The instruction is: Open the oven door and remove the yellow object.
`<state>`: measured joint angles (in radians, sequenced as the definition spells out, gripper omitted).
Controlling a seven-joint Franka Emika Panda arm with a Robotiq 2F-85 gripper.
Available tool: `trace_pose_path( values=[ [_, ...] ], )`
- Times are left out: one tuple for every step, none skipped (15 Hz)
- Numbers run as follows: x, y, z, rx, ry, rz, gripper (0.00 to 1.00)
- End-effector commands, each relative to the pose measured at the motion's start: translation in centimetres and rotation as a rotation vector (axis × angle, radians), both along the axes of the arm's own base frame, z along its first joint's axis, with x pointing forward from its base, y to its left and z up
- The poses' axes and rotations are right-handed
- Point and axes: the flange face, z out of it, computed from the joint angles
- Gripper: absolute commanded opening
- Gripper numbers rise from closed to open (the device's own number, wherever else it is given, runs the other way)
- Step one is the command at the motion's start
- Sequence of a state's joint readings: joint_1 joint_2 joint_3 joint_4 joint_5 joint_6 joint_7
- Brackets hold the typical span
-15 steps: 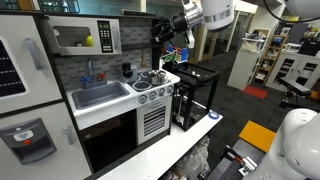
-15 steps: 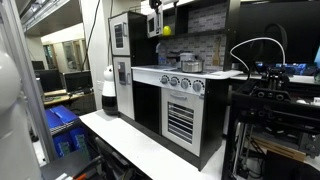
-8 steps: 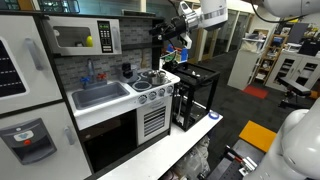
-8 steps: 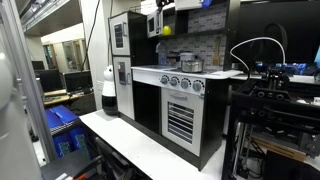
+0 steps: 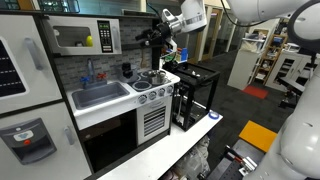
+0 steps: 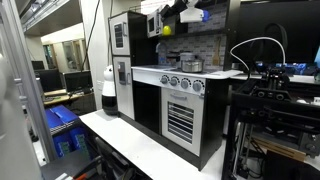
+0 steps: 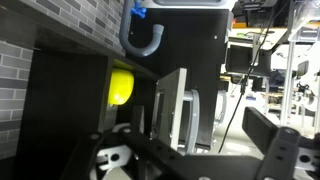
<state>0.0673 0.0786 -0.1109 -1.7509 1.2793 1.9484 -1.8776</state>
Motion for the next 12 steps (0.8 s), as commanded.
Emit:
trace_pose_path(
  values=[
    [3.3, 2.5, 0.1, 0.001, -0.015, 0.079, 1.00],
    [3.9, 3.4, 0.1, 0.002, -0.018, 0.097, 1.00],
    [4.4, 4.2, 0.1, 0.007, -0.019, 0.118, 1.00],
    [4.8, 5.0, 0.2, 0.007, -0.021, 0.138, 1.00],
    [5.2, 5.7, 0.2, 0.011, -0.021, 0.161, 1.00],
    [5.6, 6.2, 0.3, 0.014, -0.023, 0.177, 1.00],
    [5.9, 6.8, 0.4, 0.020, -0.022, 0.198, 1.00],
    [6.1, 7.3, 0.4, 0.023, -0.020, 0.218, 1.00],
    [6.2, 7.9, 0.6, 0.031, -0.021, 0.237, 1.00],
    [6.3, 8.4, 0.9, 0.037, -0.025, 0.258, 1.00],
    [6.4, 9.0, 1.0, 0.044, -0.027, 0.278, 1.00],
    [6.4, 9.5, 1.2, 0.052, -0.029, 0.297, 1.00]
  ],
)
